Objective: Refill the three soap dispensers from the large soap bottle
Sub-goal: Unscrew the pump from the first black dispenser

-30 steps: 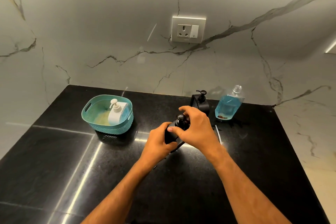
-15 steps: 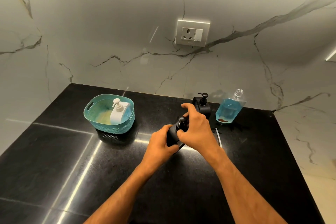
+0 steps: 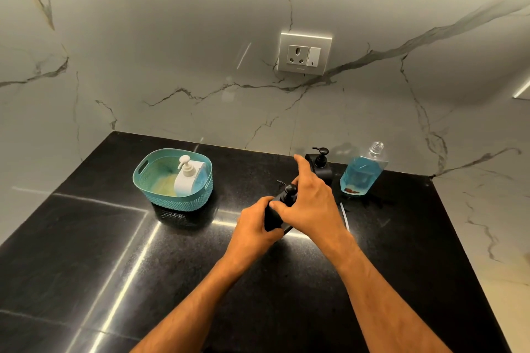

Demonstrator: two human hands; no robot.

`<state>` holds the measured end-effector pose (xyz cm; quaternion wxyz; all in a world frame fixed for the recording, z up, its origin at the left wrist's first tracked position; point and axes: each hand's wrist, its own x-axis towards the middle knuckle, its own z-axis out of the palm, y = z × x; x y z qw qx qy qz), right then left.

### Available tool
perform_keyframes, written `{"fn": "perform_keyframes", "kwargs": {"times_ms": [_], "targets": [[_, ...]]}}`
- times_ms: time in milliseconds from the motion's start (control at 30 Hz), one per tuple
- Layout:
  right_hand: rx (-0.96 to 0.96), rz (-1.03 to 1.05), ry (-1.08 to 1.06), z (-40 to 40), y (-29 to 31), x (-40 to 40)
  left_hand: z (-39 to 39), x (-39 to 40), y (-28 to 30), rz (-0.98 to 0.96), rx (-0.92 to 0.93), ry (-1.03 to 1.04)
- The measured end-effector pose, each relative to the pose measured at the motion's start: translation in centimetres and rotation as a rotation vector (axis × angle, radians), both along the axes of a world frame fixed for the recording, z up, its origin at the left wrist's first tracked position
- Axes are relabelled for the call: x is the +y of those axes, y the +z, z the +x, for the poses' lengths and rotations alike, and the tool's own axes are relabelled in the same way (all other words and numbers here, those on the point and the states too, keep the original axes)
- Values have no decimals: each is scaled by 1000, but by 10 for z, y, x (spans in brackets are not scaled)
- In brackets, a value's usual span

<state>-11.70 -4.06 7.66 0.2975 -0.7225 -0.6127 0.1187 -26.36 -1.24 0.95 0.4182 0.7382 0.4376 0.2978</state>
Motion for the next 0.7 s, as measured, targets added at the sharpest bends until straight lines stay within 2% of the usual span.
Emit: {"fn": "perform_keyframes", "kwargs": {"times_ms": [133, 400, 700], "targets": [[-13, 3, 44, 0, 3, -1, -1, 0, 1, 9, 1, -12], [82, 23, 51, 7, 16, 4, -2, 0, -3, -18, 40, -12], [18, 104, 9, 21, 37, 0, -4, 5, -13, 29, 38, 41]]}}
